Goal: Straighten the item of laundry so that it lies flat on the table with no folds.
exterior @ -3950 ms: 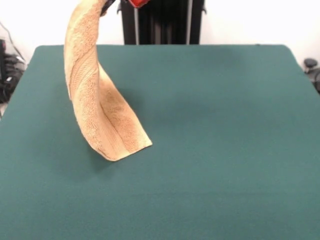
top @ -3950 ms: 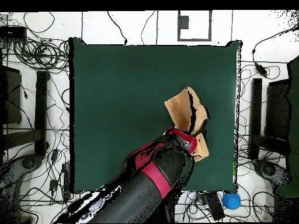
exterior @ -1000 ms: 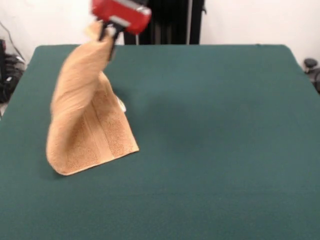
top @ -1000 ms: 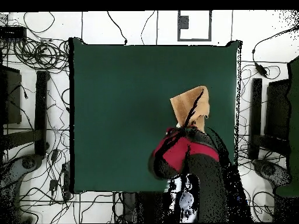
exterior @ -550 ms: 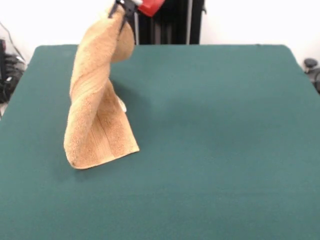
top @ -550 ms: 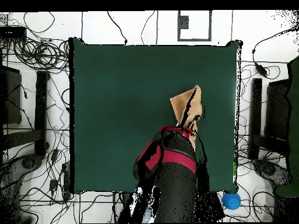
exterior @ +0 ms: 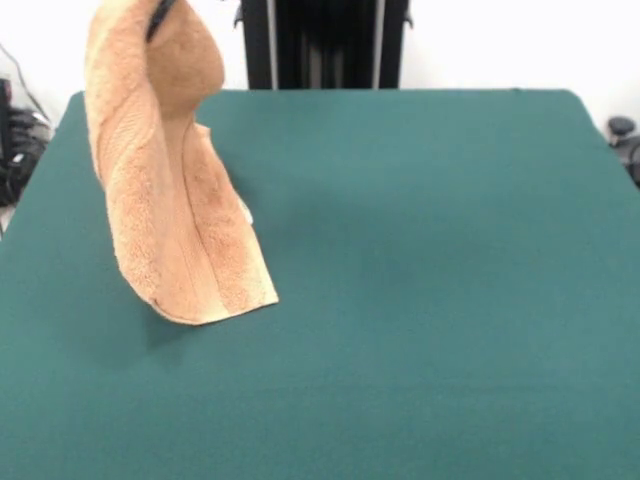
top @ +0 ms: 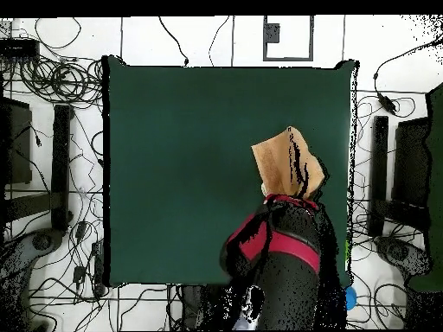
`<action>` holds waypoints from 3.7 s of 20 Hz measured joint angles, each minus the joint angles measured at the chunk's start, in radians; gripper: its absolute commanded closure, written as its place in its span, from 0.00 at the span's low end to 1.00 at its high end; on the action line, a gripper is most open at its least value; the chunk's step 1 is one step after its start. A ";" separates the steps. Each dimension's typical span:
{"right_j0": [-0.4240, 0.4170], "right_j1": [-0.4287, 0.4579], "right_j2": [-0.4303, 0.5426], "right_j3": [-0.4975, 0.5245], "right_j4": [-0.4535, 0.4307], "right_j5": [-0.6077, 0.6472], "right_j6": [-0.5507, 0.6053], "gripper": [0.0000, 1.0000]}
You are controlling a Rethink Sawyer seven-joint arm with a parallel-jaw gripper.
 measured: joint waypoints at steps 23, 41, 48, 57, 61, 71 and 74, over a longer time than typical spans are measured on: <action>-1.261 0.160 1.048 0.077 0.378 0.157 -0.907 1.00; -0.467 -0.107 0.508 0.070 0.143 0.091 -0.540 1.00; -0.306 -0.116 0.341 0.059 0.117 0.091 -0.389 1.00; -0.167 -0.129 0.171 0.050 0.123 0.128 -0.325 1.00; -0.090 -0.153 0.120 0.045 0.139 0.211 -0.325 1.00; 0.084 -0.188 0.030 0.014 0.252 0.440 -0.325 1.00; 0.095 -0.184 0.026 0.010 0.295 0.455 -0.325 1.00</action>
